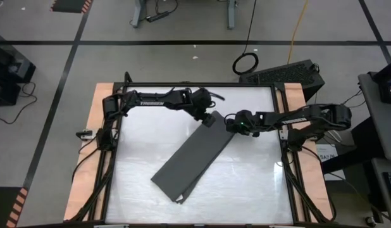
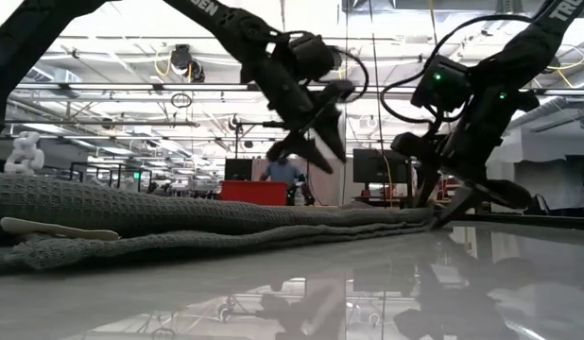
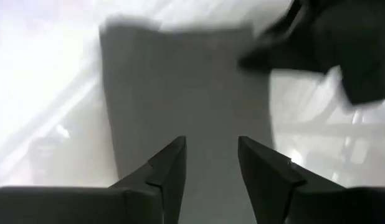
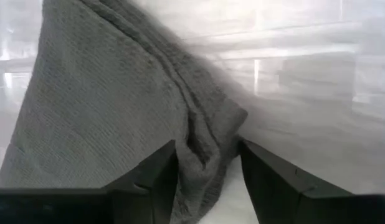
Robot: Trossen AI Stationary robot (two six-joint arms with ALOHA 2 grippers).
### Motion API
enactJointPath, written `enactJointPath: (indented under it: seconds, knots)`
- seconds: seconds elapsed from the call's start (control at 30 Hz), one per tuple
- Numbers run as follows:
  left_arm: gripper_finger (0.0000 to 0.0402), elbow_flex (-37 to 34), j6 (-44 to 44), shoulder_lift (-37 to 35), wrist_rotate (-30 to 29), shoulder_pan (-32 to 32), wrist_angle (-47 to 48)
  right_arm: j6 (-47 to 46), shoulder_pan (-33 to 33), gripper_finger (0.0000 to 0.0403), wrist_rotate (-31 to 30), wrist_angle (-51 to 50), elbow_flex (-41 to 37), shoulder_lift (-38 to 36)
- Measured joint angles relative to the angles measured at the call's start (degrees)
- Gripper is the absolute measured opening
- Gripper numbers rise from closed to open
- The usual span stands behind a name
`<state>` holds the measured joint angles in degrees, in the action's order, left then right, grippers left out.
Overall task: Roll towel into tight, uniform cylinder
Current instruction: Roll the gray towel
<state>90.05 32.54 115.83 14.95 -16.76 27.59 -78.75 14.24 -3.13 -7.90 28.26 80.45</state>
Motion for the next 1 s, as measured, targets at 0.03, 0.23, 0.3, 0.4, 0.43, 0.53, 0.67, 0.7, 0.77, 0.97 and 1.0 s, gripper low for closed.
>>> enactJointPath:
  seconds: [0.03, 0.23, 0.3, 0.4, 0.43, 0.53, 0.67, 0.7, 0.77, 0.97, 1.0]
  knots:
    - [0.0151, 1.0, 0.0, 0.0, -0.7, -0.2, 0.2, 0.0, 0.0, 0.0161, 0.0, 0.4, 0.0, 0.2]
    - [0.0151, 5.0, 0.9, -0.1, -1.9, -2.8, 3.8, 0.4, 0.8, 0.0119, -0.1, 0.7, -0.1, 0.5]
    - [0.0151, 5.0, -0.2, -0.1, -0.6, -4.0, 4.0, 0.4, 1.3, 0.0100, 0.0, 0.9, -0.2, 0.5]
    - [0.0154, 5.0, -4.1, 0.3, 5.9, -6.2, 3.7, 0.4, 1.9, 0.0071, -0.3, 1.6, -0.3, 0.7]
    - [0.0159, 5.1, -5.4, 0.6, 8.2, -6.9, 3.5, 0.4, 2.0, 0.0061, -0.3, 1.9, -0.3, 0.7]
    - [0.0188, 5.0, -9.1, 2.4, 12.6, -8.8, 4.0, -0.1, 2.2, 0.0035, -0.7, 3.2, -0.3, 0.8]
    - [0.0232, 4.9, -12.2, 4.1, 14.2, -10.1, 3.9, 0.1, 2.2, 0.0011, -1.5, 3.7, -0.3, 0.8]
    - [0.0238, 5.0, -12.4, 4.7, 14.2, -10.2, 4.0, 1.1, 2.2, 0.0008, -1.6, 3.7, -0.3, 0.8]
    - [0.0244, 5.0, -12.0, 5.7, 14.2, -10.2, 4.5, 3.7, 2.2, 0.0004, -1.7, 3.7, -0.3, 0.8]
    - [0.0247, 4.9, -11.0, 6.7, 15.2, -9.9, 4.8, 9.4, 2.2, 0.0003, -1.4, 3.6, -0.3, 0.8]
    - [0.0247, 4.9, -11.9, 6.7, 15.2, -9.8, 4.5, 9.8, 2.2, 0.0003, -1.4, 3.6, -0.3, 0.8]
